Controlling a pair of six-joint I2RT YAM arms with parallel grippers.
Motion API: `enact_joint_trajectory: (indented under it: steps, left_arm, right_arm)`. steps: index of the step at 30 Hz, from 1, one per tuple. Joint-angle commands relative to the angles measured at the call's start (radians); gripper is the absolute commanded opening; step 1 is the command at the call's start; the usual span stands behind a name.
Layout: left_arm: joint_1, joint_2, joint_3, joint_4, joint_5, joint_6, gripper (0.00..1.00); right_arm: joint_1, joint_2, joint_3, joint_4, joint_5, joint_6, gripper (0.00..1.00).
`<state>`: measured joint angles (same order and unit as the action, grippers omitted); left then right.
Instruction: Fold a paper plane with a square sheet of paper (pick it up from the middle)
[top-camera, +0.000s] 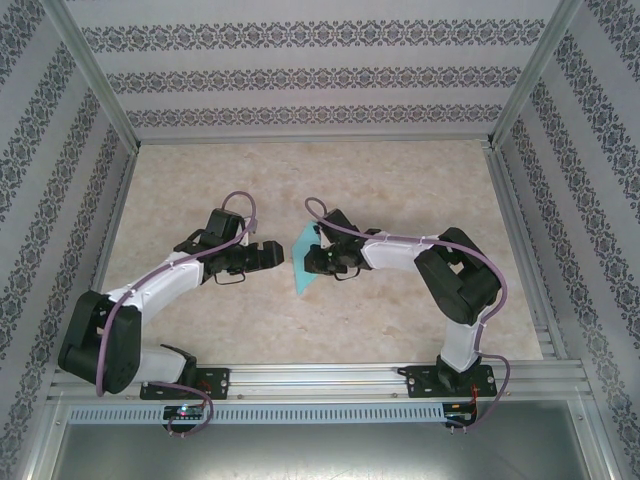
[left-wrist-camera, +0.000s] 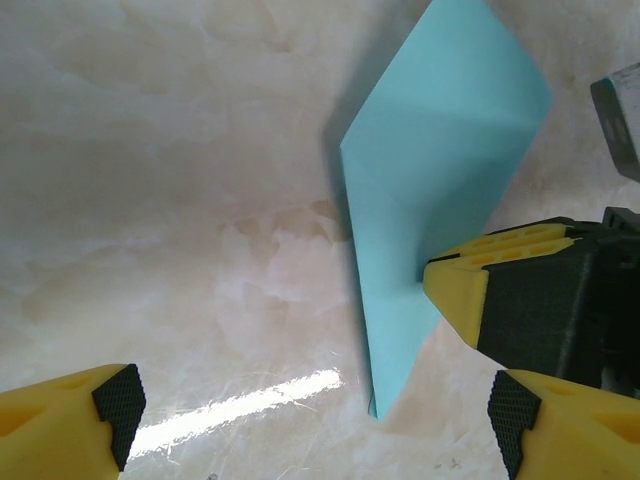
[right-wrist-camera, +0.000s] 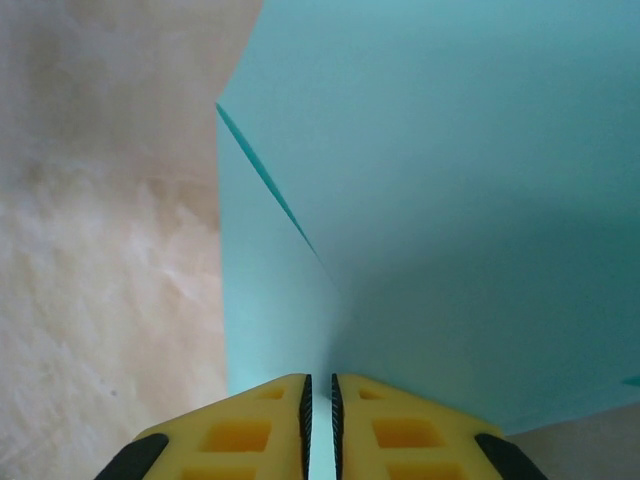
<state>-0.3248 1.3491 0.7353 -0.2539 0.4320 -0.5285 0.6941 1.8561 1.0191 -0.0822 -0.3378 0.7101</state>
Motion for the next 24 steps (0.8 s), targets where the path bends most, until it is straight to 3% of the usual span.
enact_joint_trajectory:
  steps: [1, 15, 24]
  left_arm:
    - [0.015, 0.018, 0.021, 0.031, 0.032, -0.016, 0.91]
    - [-0.037, 0.100, 0.024, 0.154, 0.063, -0.123, 0.84]
    - [-0.105, 0.208, 0.042, 0.290, -0.011, -0.238, 0.77]
  right_arm:
    - [-0.017, -0.018, -0.041, 0.058, -0.014, 0.005, 0.16]
    - [-0.076, -0.015, -0.188, 0.260, -0.113, 0.046, 0.11]
    - [-0.107, -0.020, -0.274, 0.380, -0.155, 0.058, 0.05]
